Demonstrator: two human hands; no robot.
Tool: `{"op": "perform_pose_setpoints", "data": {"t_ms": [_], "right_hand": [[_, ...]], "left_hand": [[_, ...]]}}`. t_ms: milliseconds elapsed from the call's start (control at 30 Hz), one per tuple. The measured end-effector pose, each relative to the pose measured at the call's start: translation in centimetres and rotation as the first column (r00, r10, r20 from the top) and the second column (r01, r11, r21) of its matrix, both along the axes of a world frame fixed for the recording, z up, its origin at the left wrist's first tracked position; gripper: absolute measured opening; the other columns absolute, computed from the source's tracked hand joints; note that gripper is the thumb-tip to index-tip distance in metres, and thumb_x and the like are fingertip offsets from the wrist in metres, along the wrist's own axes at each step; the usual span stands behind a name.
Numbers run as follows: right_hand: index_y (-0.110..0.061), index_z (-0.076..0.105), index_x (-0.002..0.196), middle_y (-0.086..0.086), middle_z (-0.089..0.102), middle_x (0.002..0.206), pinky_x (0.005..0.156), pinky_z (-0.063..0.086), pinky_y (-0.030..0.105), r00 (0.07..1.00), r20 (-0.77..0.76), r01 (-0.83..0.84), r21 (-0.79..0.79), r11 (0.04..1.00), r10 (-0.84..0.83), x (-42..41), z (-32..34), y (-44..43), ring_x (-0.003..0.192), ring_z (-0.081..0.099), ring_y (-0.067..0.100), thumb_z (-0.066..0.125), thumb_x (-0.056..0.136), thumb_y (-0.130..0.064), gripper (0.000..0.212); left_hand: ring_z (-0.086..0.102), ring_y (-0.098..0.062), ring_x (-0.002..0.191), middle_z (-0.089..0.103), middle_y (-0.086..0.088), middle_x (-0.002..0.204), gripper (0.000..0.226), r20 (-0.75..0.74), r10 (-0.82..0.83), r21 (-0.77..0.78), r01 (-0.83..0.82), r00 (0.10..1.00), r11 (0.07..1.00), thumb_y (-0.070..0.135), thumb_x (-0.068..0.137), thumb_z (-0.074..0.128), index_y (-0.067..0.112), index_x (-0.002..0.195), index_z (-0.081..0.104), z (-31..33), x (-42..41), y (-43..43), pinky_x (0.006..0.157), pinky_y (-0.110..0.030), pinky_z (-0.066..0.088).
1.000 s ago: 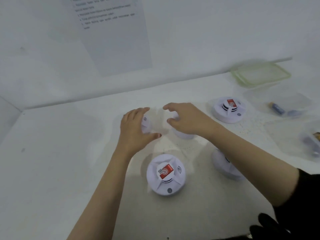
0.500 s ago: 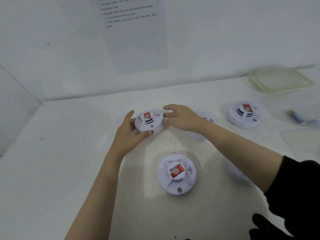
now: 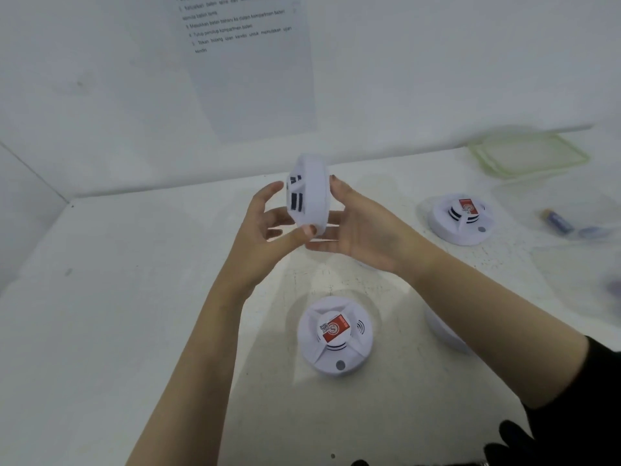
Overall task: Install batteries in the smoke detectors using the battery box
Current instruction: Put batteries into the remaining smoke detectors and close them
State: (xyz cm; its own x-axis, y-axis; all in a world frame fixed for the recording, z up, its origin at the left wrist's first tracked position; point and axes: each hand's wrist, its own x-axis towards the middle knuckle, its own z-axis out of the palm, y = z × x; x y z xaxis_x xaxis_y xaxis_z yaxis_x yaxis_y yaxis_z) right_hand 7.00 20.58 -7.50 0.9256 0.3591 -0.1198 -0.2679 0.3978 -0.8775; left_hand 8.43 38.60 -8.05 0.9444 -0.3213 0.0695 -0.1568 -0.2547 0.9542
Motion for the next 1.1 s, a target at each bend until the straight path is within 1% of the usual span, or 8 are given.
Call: {"op": "perform_pose_setpoints", "data": {"t_ms": [100,200,300,433,633,800,933,1100], "right_hand": [[-0.014,0.05,0.134,0.016,0.061,0.118,0.072,0.055,0.03,1.0,0.021,-0.002,0.097,0.995,0.0,-0.7,0.0,-0.2,0.101,0.056,0.032,0.053,0.09,-0.042,0.052],[-0.015,0.047,0.135,0.013,0.058,0.121,0.071,0.05,0.028,0.997,0.061,0.04,0.075,0.996,-0.045,-1.1,-0.2,-0.3,0.096,0.059,0.025,0.055,0.09,-0.042,0.054],[-0.017,0.043,0.137,0.004,0.065,0.108,0.071,0.051,0.029,0.991,0.094,0.09,0.006,0.996,-0.09,-1.2,-0.2,-0.9,0.096,0.058,0.028,0.069,0.079,-0.038,0.067],[-0.017,0.045,0.135,0.011,0.064,0.109,0.071,0.052,0.026,0.979,0.162,0.13,-0.052,0.99,-0.12,-1.8,-0.3,-1.7,0.085,0.065,0.021,0.064,0.083,-0.021,0.056],[-0.022,0.055,0.124,0.009,0.063,0.109,0.077,0.053,0.028,0.966,0.218,0.165,-0.106,0.981,-0.139,-2.4,0.0,-2.5,0.093,0.066,0.02,0.07,0.075,-0.007,0.054],[-0.023,0.057,0.123,0.009,0.058,0.125,0.09,0.053,0.038,0.953,0.281,0.174,-0.197,0.965,-0.115,-2.3,0.1,-3.1,0.114,0.058,0.028,0.071,0.07,-0.002,0.059],[-0.023,0.051,0.133,0.004,0.056,0.132,0.097,0.048,0.048,0.951,0.308,0.097,-0.315,0.944,0.006,-2.7,0.7,-3.6,0.12,0.054,0.027,0.07,0.073,-0.002,0.066],[-0.027,0.054,0.129,0.005,0.054,0.134,0.096,0.042,0.057,0.955,0.29,0.06,-0.37,0.927,0.054,-3.1,1.2,-3.9,0.12,0.052,0.032,0.072,0.071,-0.002,0.066]], "left_hand": [[0.055,0.013,0.106,0.057,0.032,0.116,0.094,0.154,-0.016,0.162,-0.009,0.988,0.987,0.061,0.054,0.081,0.04,0.134,0.037,0.6,-0.4,-0.5,0.089,-0.015,0.04],[0.055,0.01,0.104,0.051,0.047,0.106,0.095,0.282,0.02,0.232,-0.088,0.959,0.969,0.066,0.05,0.079,0.042,0.133,0.039,0.9,-0.8,-1.2,0.083,-0.012,0.041],[0.052,0.004,0.103,0.054,0.032,0.11,0.09,0.373,0.029,0.26,-0.135,0.927,0.956,0.062,0.048,0.083,0.041,0.128,0.047,1.1,-1.0,-1.4,0.078,-0.007,0.038],[0.054,0.0,0.106,0.056,0.021,0.119,0.09,0.427,0.008,0.243,-0.123,0.904,0.962,0.046,0.056,0.09,0.029,0.134,0.048,1.3,-1.2,-1.7,0.08,-0.005,0.039],[0.053,0.007,0.113,0.054,0.025,0.125,0.086,0.39,0.003,0.133,-0.059,0.921,0.989,0.033,0.058,0.087,0.028,0.132,0.043,1.6,-1.8,-2.1,0.086,-0.012,0.046],[0.053,0.01,0.11,0.056,0.028,0.119,0.087,0.333,-0.043,0.124,0.001,0.942,0.992,0.012,0.06,0.09,0.028,0.133,0.045,1.4,-2.0,-2.2,0.081,-0.005,0.043],[0.054,0.009,0.113,0.059,0.024,0.122,0.09,0.309,-0.095,0.134,0.055,0.946,0.989,0.022,0.056,0.09,0.03,0.134,0.046,1.4,-2.1,-1.9,0.082,-0.004,0.042],[0.057,0.002,0.113,0.064,0.016,0.121,0.093,0.262,-0.151,0.143,0.116,0.953,0.983,0.015,0.054,0.095,0.025,0.135,0.05,1.6,-2.3,-1.6,0.083,-0.007,0.044]]}}
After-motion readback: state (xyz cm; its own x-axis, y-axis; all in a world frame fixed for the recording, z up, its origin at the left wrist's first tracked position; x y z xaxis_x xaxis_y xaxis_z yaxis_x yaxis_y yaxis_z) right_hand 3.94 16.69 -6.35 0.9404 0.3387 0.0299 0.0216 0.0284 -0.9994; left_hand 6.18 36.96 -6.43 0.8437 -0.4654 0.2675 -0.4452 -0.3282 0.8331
